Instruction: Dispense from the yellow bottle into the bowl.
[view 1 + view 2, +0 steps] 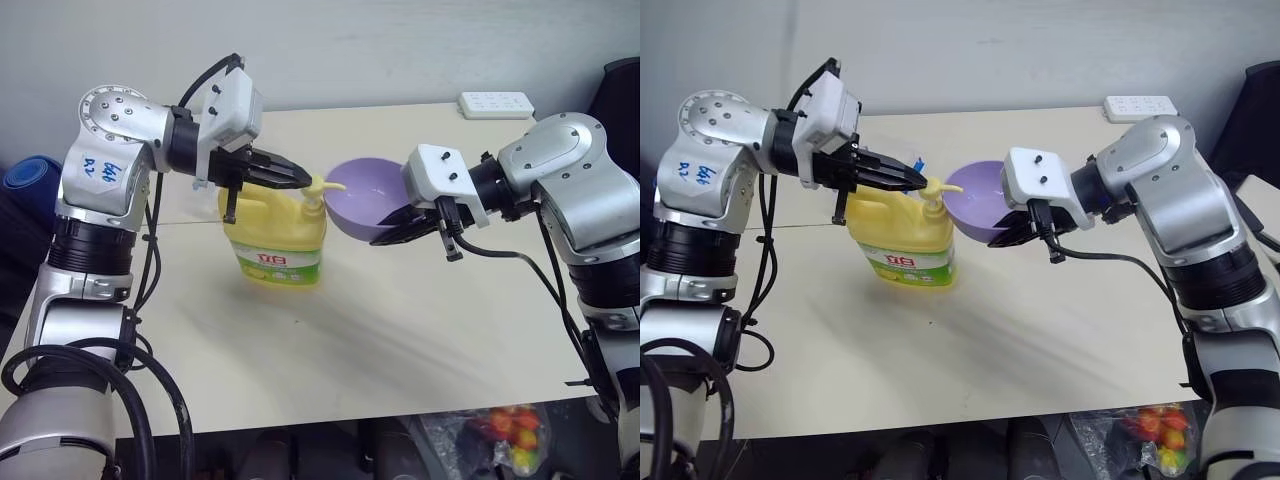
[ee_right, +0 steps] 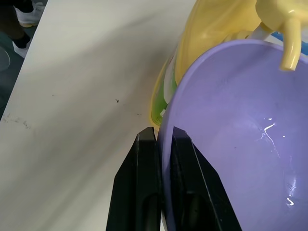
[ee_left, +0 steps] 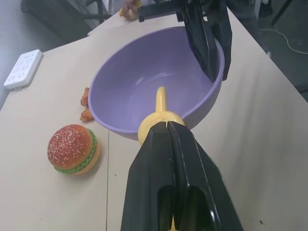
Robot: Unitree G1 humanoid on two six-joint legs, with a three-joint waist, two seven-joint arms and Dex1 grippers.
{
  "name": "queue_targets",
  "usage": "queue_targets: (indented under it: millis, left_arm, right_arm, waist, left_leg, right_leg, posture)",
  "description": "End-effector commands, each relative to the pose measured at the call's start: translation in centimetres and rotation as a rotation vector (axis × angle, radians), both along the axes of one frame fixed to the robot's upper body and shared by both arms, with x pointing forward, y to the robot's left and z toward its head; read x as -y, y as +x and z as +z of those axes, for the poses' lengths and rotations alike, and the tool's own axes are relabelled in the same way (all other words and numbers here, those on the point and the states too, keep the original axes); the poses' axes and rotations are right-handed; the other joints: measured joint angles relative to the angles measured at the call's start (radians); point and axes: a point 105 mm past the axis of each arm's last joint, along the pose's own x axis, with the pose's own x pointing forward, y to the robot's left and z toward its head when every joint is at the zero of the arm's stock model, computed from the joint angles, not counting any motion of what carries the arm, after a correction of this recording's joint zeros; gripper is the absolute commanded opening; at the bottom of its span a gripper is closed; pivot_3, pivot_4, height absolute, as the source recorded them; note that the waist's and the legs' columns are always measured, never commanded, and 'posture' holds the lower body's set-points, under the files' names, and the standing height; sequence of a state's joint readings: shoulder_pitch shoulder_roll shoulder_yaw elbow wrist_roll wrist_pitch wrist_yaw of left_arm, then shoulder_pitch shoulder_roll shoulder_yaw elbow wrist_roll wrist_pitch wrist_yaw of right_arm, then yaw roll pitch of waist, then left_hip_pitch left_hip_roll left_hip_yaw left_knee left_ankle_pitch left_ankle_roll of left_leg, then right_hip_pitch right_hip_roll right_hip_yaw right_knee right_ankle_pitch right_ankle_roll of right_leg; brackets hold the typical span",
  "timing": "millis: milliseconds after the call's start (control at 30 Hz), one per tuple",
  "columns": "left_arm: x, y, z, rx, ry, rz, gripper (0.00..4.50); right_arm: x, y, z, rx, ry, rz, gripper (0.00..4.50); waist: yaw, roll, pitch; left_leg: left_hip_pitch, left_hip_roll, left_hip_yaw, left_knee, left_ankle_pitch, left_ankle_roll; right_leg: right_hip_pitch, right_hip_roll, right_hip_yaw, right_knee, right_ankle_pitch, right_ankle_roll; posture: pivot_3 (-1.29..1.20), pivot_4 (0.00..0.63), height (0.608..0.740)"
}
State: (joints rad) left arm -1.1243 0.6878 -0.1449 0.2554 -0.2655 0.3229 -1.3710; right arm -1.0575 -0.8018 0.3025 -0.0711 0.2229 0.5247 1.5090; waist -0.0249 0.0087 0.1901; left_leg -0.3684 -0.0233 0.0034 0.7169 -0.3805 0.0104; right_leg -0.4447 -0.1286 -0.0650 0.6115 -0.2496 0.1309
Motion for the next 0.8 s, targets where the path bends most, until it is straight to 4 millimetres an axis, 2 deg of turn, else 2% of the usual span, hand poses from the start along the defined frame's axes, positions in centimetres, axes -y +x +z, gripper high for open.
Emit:
queue_targets:
  millis: [33,567,667,800]
  left_arm:
    - [-0.6,0.9,-3.5,-0.089,0.104,0.060,0.04]
    - [-1.1,1.9,-7.5,-0.176,0.175,0.123,0.04]
    - [-1.2,2.0,-7.7,-0.180,0.178,0.125,0.04]
    - [-1.1,2.0,-6.9,-0.166,0.151,0.121,0.04]
  right_arm:
    - [-0.2,-0.9,0.9,0.041,0.010,0.044,0.00]
    - [-0.6,-1.2,0.8,0.052,0.018,0.057,0.00]
    - [-0.6,-1.2,0.8,0.053,0.021,0.057,0.00]
    - [-0.6,-1.1,0.7,0.055,0.025,0.052,0.00]
  waist:
    - [0.000,0.000,-0.001]
    - [0.001,-0.001,-0.009]
    - [0.001,-0.001,-0.009]
    - [0.001,-0.001,-0.009]
  left_leg:
    - [0.000,0.000,0.000,0.000,0.000,0.000]
    - [0.006,0.000,0.000,0.000,0.000,0.000]
    - [0.016,0.000,0.000,-0.003,-0.001,0.001]
    - [0.016,0.001,-0.001,-0.003,-0.001,0.001]
  right_leg:
    - [0.000,0.000,0.000,0.000,0.000,0.000]
    - [0.005,0.000,0.001,0.001,0.000,0.000]
    - [0.016,0.000,0.000,-0.002,0.000,0.000]
    - [0.017,0.000,0.001,-0.002,0.000,0.000]
  posture:
    - [0.00,0.150,0.740]
    - [0.00,0.150,0.740]
    - [0.00,0.150,0.740]
    - [0.00,0.150,0.740]
